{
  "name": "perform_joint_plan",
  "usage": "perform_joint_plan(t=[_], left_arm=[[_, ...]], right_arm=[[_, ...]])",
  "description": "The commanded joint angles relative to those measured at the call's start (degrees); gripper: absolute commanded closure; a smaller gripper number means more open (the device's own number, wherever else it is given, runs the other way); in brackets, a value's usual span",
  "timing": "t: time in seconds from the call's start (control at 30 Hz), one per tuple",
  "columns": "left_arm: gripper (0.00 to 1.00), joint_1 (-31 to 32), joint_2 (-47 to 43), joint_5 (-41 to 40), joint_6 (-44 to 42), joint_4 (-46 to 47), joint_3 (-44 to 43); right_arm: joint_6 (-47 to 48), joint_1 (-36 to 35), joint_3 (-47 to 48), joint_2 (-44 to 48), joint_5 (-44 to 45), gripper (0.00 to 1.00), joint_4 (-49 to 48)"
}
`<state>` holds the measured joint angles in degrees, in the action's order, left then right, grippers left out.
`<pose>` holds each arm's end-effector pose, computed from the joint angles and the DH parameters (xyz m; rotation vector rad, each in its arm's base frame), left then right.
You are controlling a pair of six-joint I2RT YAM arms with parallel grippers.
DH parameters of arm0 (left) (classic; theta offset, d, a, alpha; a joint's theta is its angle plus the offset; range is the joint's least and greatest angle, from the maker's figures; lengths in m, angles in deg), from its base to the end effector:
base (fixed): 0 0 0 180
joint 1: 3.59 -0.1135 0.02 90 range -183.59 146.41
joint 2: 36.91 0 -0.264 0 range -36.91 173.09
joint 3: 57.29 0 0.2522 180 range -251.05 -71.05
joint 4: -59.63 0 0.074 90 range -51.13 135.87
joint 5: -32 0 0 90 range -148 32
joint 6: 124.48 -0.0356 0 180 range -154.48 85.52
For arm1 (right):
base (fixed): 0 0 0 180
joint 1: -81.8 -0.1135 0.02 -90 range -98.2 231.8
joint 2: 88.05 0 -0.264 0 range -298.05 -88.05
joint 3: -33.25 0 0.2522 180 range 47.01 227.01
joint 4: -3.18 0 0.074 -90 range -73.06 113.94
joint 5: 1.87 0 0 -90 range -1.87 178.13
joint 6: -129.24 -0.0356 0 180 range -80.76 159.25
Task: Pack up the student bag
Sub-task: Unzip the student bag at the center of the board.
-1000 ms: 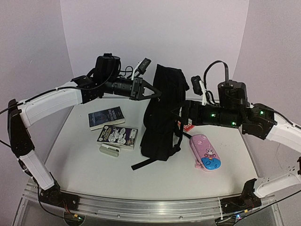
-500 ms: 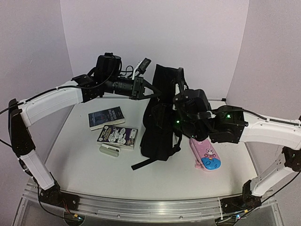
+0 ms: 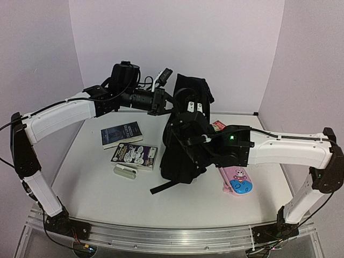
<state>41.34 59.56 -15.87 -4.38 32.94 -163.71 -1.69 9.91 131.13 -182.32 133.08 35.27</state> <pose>0.2623 -0.2954 0.3905 0.8353 1.9306 -1.5334 0.1416 0.3520 0.3453 -0.0560 1.9472 0.5049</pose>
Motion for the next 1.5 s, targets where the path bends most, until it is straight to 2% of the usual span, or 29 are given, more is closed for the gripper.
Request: perform_joint_plan(t=[0.0, 0.2, 0.27, 0.33, 0.4, 0.53, 0.83, 1.1, 1.23, 1.33, 1.37, 1.4, 1.47], left_arm=[[1.0, -0.28, -0.56, 0.99, 0.55, 3.23, -2.36], [1.0, -0.28, -0.63, 0.61, 0.74, 3.03, -2.55], [1.0, -0.32, -0.55, -0.02, 0.26, 2.12, -3.05], [1.0, -0.31, -0.32, -0.79, 0.04, 1.62, -3.76], [1.0, -0.44, 0.25, -1.44, -0.37, 0.9, -5.1], [1.0, -1.89, 1.54, -3.21, -1.29, -1.4, -9.33], [1.0, -10.74, 3.91, -1.73, 1.06, 3.63, -12.04], [1.0, -20.06, 1.84, -1.82, 7.03, 10.88, -4.38], [1.0, -21.91, 1.01, -3.38, 6.53, 11.01, -0.91], [1.0, -21.9, 2.25, 1.4, 6.09, 11.17, -1.08], [1.0, -21.71, 2.44, 4.27, 6.19, 12.05, -0.73], [1.0, -21.31, 2.42, 6.73, 6.01, 13.83, -0.06], [1.0, -20.04, 1.94, 9.8, 4.36, 15.55, 0.68]], right_arm=[[-2.3, 2.4, 2.78, -2.43, 4.88, 0.43, 0.76], [-1.25, 4.36, 4.2, -3.91, 6.04, 0.78, 1.0], [1.9, 4.37, 3.97, -3.19, 4.37, 0.95, 0.55], [6.05, 4.36, 2.58, -1.76, 1.02, 1.0, -0.47], [10.03, 4.31, 0.46, 0.79, -3.12, 1.0, -1.02], [12.3, 4.25, -7.13, 8.1, -11.81, 1.0, -1.35], [12.81, 4.29, -18.09, 23.48, -29.08, 1.0, -1.36], [9.59, 4.29, -22.74, 31.04, -30.52, 1.0, -0.39], [8.8, 4.27, -23.91, 33.29, -30.51, 1.0, -0.07], [8.88, 4.29, -22.92, 33.42, -30.15, 0.99, 0.39], [8.92, 4.29, -22.05, 33.19, -29.98, 0.92, 0.65], [9.06, 4.29, -20.86, 32.76, -29.84, 0.8, 1.03], [9.64, 4.29, -18.08, 31.69, -29.9, 0.64, 2.03]])
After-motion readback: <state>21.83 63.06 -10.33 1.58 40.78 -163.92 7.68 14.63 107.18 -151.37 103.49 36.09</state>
